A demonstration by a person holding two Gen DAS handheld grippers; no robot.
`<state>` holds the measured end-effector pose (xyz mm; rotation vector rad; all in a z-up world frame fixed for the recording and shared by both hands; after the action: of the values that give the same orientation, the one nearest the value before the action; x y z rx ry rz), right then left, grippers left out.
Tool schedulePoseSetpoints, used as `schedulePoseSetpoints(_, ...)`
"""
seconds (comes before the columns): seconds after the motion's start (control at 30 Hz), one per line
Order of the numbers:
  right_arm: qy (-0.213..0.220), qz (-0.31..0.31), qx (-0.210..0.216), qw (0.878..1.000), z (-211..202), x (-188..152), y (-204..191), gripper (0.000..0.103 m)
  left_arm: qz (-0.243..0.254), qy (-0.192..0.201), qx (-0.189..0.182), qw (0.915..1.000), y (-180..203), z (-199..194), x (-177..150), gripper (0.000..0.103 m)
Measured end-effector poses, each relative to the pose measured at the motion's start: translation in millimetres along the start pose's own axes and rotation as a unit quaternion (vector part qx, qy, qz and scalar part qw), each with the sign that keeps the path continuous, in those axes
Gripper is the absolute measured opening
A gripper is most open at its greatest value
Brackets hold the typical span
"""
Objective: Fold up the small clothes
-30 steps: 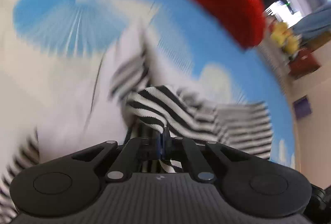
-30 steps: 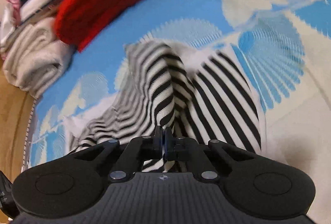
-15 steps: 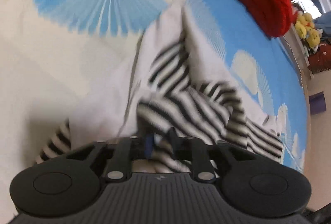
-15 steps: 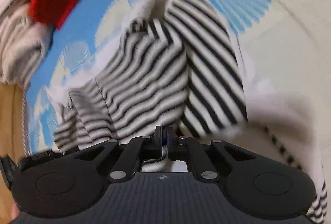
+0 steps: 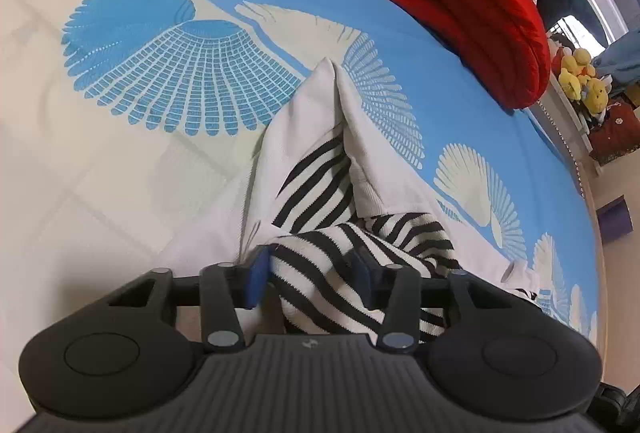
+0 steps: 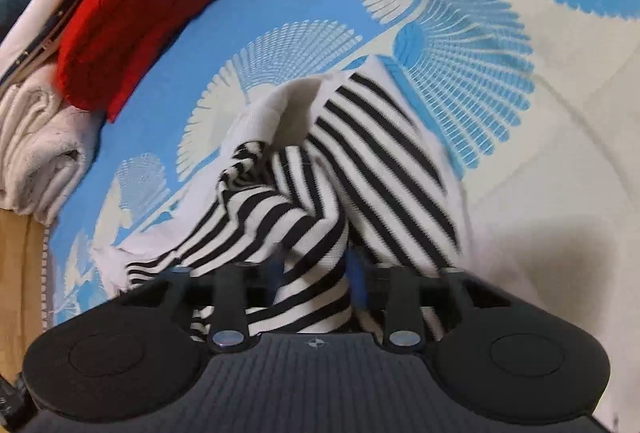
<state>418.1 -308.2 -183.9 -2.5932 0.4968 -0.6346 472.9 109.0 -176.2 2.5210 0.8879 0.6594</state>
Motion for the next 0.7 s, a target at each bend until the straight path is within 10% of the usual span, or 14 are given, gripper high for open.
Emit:
schedulePoseSetpoints(0.03,0.006,0.000,0.006,1.000,-1,1,-3,0.002,0.004,0.003,0.005,1.0000,-2,-2,1,0.003)
schedulePoseSetpoints(0.2,0.093,0.003,0.020,0.995,-39,21,-17,0.001,0.029,0.079,0.075,0.9936,-15,-28,21,0.000)
schedulePoseSetpoints(0.27,0.086,0.011,-0.001,0.996,-40,20,-11,0.001,0.028,0.047,0.123,0.9909,-33,-14,13,0.000)
schedulePoseSetpoints(0.33,0.034,0.029,-0.048,0.998,-21,6,10,0.001,-0.016,0.005,0.121,0.9925,-46,-4,4,0.000)
schedulePoseSetpoints(0.5,0.012,0.032,-0.087,0.996,-10,-6,21,0.007,0.076,0.095,0.039,0.9919,12,-36,21,0.008)
schedulePoseSetpoints(0.6,0.069,-0.009,-0.076,0.995,-31,11,1,0.013,0.090,0.019,-0.041,0.9949,38,-20,-5,0.029)
schedulePoseSetpoints(0.7,0.087,-0.038,-0.043,0.995,-37,15,-17,0.024,0.062,-0.044,-0.007,0.9971,20,9,-24,0.028)
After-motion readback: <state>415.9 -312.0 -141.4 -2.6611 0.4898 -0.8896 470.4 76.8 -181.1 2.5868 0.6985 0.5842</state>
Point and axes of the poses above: each gripper's, at about its wrist camera, not at the fingertips, and z roughly the way its jaws point, y to its right, x to its top, the point moved 10 cm from there along z, roughly the way its jaws point, and after that the axes turned 10 degrees about -z, right-handed, at the moved point
